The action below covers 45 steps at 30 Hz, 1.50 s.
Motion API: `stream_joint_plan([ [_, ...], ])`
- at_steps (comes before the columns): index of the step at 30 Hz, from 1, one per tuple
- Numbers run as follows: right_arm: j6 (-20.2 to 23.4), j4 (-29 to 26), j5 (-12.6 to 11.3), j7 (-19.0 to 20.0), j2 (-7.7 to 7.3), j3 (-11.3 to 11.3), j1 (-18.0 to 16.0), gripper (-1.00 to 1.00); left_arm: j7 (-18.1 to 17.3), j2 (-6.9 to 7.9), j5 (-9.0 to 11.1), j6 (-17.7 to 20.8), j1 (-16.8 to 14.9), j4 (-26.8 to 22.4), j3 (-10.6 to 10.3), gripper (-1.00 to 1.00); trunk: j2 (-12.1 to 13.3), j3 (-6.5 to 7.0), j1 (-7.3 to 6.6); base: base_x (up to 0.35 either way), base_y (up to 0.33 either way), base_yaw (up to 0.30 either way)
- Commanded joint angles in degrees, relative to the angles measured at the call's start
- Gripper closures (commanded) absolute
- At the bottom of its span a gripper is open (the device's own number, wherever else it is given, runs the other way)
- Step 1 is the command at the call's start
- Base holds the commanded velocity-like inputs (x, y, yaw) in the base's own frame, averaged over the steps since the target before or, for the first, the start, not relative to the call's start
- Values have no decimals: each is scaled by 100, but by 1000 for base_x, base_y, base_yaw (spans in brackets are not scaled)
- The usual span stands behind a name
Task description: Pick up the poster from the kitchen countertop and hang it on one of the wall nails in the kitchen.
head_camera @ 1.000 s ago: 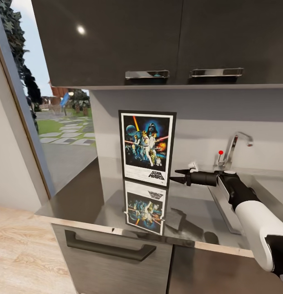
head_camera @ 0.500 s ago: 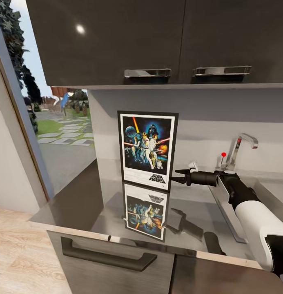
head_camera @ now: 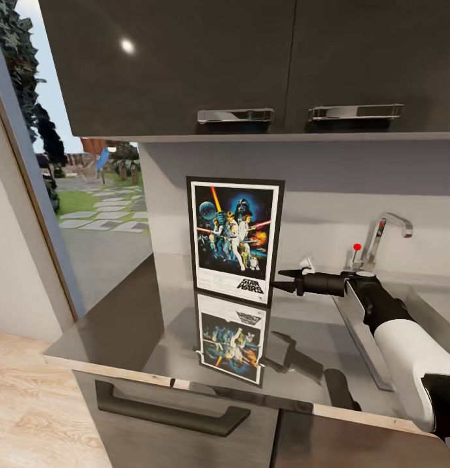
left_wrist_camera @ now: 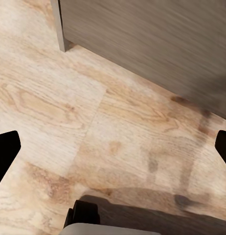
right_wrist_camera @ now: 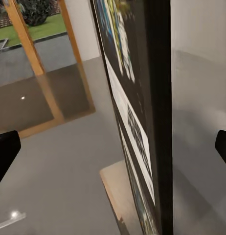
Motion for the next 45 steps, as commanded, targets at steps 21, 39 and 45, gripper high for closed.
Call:
stream_joint_plan([
  [21,34,-4,5,24,1,-2,-5,-100,-35,-3,3,-4,-1,-4,21,-100,-3,-5,0,1,20,0],
  [39,-230,249,5,23,1,-2,2,-100,-35,-3,3,-4,-1,-4,21,-100,-3,-5,0,0,0,0],
  [45,-231,263,5,23,1,-2,1,-100,-31,-3,3,-4,-1,-4,21,-100,-3,-5,0,0,0,0],
])
